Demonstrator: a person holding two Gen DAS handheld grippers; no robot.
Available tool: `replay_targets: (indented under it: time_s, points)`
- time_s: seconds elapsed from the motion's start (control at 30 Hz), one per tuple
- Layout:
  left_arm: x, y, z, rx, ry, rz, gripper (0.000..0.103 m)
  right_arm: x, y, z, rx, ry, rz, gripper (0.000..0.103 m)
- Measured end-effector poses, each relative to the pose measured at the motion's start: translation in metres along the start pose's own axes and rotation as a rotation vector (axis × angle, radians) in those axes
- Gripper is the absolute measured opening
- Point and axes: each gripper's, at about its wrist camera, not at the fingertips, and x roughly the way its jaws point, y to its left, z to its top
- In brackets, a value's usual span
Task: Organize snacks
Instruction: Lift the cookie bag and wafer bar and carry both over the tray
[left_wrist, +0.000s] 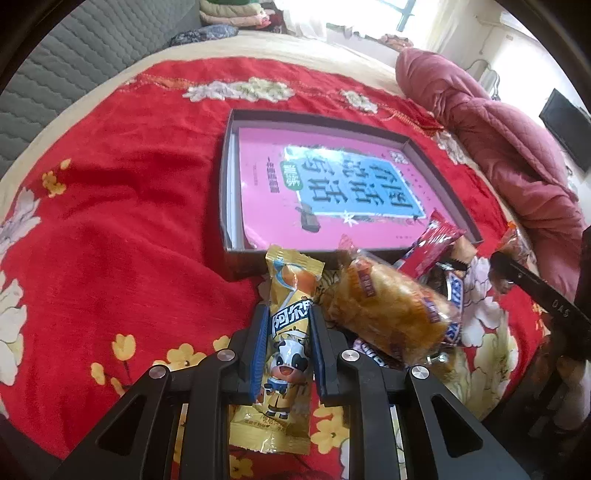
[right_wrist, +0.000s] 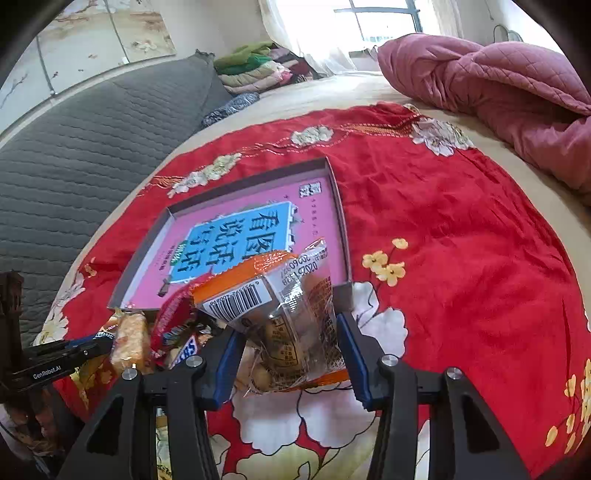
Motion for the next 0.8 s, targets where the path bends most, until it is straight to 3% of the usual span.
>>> replay_targets:
  time_s: [0.37, 0.8]
  points:
    - [-0.033, -0.004, 0.017, -0.003, -0.092, 0.016, 0.022, -0.009, -0.001, 0.008, 0.012, -0.06, 0.028, 0.05]
    - [-0.028, -0.011, 0.045, -0.023, -0.131, 0.038, 0.022, -0.004, 0.002, 0.028, 0.013, -0.12, 0.056, 0.05]
